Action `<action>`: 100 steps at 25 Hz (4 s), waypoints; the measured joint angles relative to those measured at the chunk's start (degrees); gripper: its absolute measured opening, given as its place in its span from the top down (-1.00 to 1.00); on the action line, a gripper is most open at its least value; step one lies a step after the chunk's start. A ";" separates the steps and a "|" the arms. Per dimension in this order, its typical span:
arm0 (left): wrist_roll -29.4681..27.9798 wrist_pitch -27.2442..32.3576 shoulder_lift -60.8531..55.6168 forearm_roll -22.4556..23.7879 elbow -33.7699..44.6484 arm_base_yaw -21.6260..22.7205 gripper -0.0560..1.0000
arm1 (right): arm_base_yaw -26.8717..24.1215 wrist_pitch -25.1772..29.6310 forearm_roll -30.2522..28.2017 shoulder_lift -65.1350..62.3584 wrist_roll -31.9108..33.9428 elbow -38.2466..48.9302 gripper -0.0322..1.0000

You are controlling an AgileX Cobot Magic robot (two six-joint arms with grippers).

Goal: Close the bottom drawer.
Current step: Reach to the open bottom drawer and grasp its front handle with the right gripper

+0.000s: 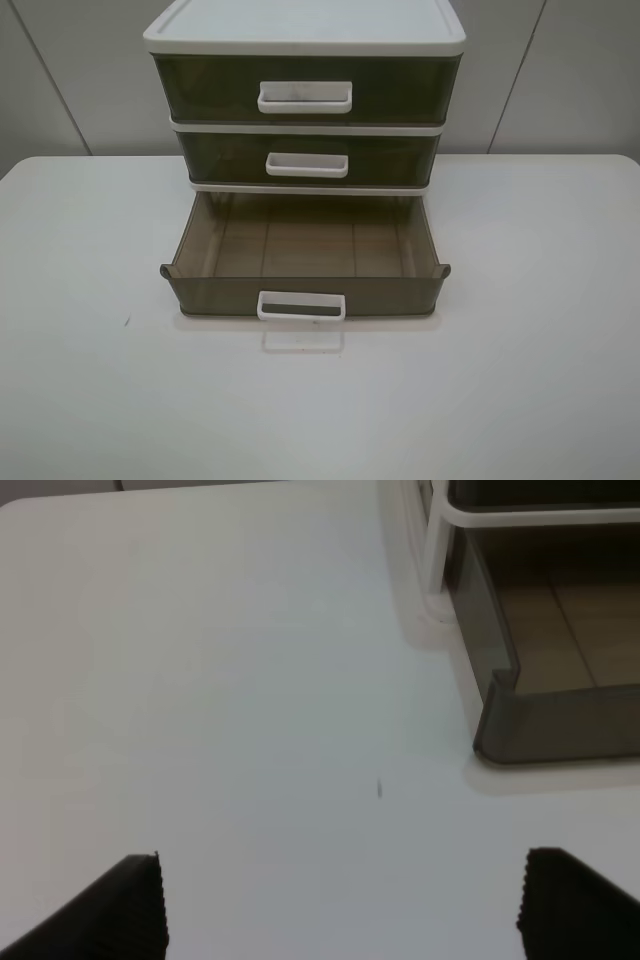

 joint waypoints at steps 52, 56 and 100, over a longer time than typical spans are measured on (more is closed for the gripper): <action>0.00 0.00 0.00 0.00 0.00 0.00 -0.47 | 46.85 -66.21 14.02 71.56 -0.36 5.99 0.83; 0.00 0.00 0.00 0.00 0.00 0.00 -0.47 | 47.44 -68.94 12.34 74.96 -0.99 6.32 0.89; 0.00 0.00 0.00 0.00 0.00 0.00 -0.47 | 56.48 -119.73 14.64 115.77 -3.90 3.37 0.90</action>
